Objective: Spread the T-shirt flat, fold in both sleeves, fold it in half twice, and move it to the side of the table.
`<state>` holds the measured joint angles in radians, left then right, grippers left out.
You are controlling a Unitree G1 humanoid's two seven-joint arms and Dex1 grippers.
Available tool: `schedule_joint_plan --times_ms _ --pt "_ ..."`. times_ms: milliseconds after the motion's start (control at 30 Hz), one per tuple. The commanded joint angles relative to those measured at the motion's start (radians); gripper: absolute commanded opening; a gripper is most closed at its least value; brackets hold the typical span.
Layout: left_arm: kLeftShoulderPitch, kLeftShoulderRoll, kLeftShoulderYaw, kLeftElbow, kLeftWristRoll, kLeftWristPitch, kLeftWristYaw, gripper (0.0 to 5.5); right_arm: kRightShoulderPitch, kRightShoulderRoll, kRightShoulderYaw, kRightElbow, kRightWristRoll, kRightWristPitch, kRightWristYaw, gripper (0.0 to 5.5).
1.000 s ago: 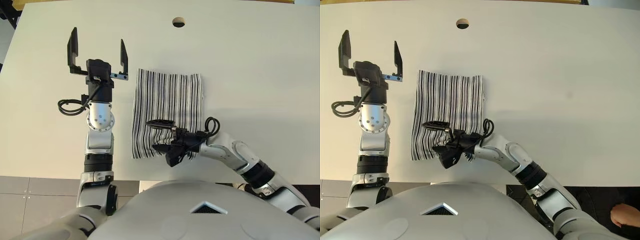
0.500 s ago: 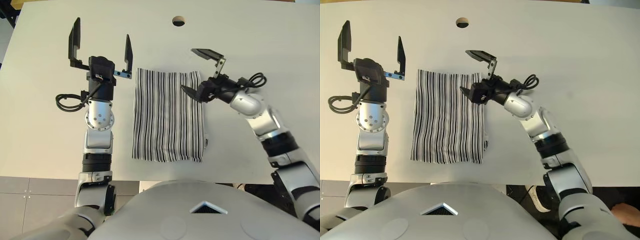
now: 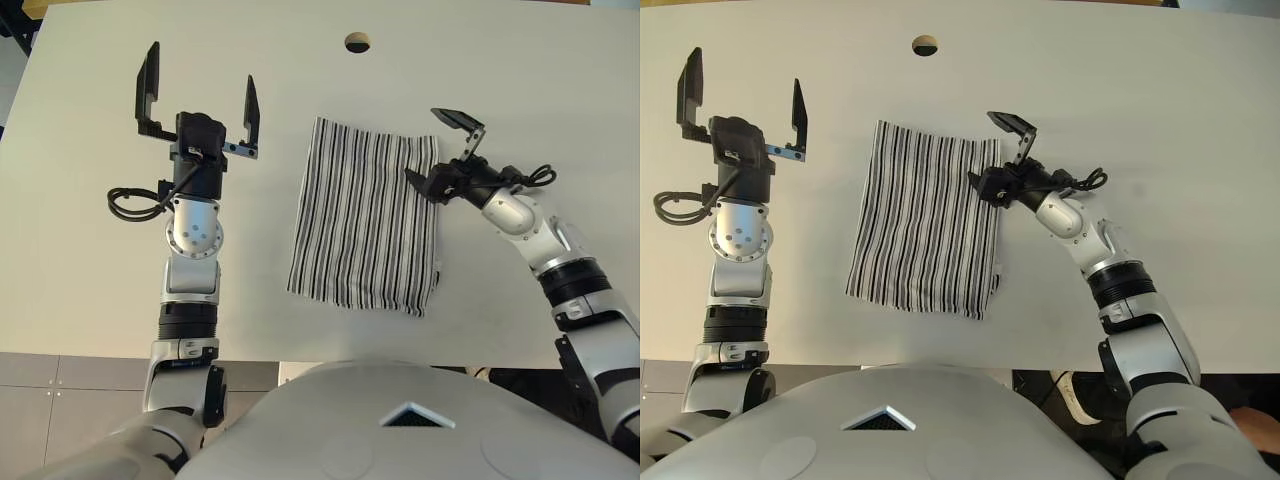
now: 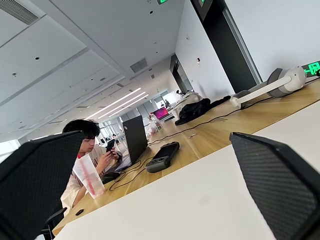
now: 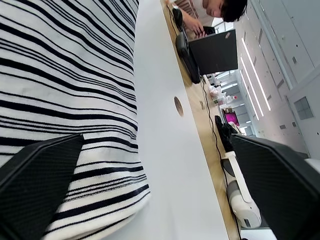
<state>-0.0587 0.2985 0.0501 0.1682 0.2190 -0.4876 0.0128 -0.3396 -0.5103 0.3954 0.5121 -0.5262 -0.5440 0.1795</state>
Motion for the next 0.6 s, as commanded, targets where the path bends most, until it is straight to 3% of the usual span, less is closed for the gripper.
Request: schedule_joint_plan --times_ms 33,100,233,333,533,600 --pt "-0.014 0.021 0.008 0.011 -0.004 -0.014 -0.008 5.49 -0.008 0.009 -0.035 -0.055 0.020 -0.024 -0.030 5.50" --pt "-0.006 0.028 0.015 0.004 -0.010 -0.017 -0.011 5.49 0.025 0.022 -0.070 -0.134 0.072 -0.040 -0.042 5.50" --pt "0.054 0.078 0.038 -0.032 -0.001 -0.043 -0.030 5.50 0.171 0.014 -0.220 -0.371 0.305 0.002 -0.017 4.86" --pt "0.130 0.181 0.048 -0.055 0.069 -0.106 -0.065 5.50 0.344 -0.047 -0.277 -0.517 0.464 0.037 0.089 4.30" --pt "0.274 0.415 0.017 -0.114 0.185 -0.261 -0.208 4.56 0.519 -0.178 -0.374 -0.629 0.447 0.045 0.202 3.22" --pt "0.289 0.480 0.013 -0.118 0.230 -0.281 -0.245 4.28 0.572 -0.221 -0.399 -0.676 0.400 0.036 0.229 3.12"
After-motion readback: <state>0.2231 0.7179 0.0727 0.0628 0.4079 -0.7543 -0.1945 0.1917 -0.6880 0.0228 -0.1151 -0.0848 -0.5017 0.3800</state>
